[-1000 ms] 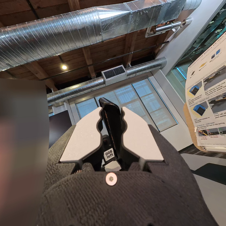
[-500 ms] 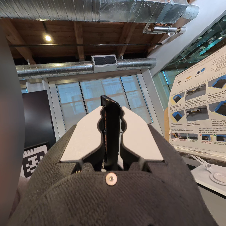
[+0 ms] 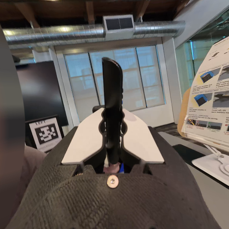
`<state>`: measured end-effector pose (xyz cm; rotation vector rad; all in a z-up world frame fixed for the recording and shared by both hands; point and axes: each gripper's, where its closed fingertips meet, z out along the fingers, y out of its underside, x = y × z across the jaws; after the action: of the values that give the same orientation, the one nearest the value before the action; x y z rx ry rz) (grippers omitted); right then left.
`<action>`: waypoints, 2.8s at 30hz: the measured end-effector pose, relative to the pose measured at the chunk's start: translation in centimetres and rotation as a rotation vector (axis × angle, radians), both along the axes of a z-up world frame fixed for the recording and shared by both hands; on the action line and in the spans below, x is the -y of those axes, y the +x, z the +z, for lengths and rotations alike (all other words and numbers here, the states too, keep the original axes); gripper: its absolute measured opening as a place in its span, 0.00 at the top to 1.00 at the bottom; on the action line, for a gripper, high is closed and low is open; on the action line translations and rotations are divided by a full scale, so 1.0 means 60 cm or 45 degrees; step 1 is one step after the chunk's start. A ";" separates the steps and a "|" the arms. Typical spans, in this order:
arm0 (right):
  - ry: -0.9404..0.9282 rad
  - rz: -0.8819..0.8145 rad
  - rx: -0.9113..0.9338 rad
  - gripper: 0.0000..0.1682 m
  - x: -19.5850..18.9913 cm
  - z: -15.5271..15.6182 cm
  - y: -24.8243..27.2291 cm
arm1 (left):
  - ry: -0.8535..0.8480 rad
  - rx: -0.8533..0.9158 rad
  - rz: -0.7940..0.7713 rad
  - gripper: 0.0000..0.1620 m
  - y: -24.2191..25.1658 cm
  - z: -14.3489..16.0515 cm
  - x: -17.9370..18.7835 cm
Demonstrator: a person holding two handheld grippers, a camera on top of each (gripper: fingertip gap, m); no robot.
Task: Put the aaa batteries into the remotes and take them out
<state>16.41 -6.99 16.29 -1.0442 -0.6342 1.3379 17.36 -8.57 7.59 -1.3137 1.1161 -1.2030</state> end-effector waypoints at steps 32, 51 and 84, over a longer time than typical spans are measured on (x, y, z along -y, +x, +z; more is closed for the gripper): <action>0.116 0.209 1.346 0.85 0.008 -0.227 -0.017 | 0.324 -0.422 -0.028 0.87 -0.043 -0.025 0.004; -0.319 0.164 0.820 0.58 -0.076 -0.238 -0.094 | 0.135 0.025 0.243 0.88 -0.158 0.096 -0.061; -0.237 0.222 0.515 0.73 -0.061 -0.105 0.003 | 0.111 -0.024 0.114 0.87 -0.115 0.068 -0.045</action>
<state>16.61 -3.34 9.96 -1.4575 -0.9302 1.3644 10.47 -5.86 11.68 -1.2974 1.0996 -1.0670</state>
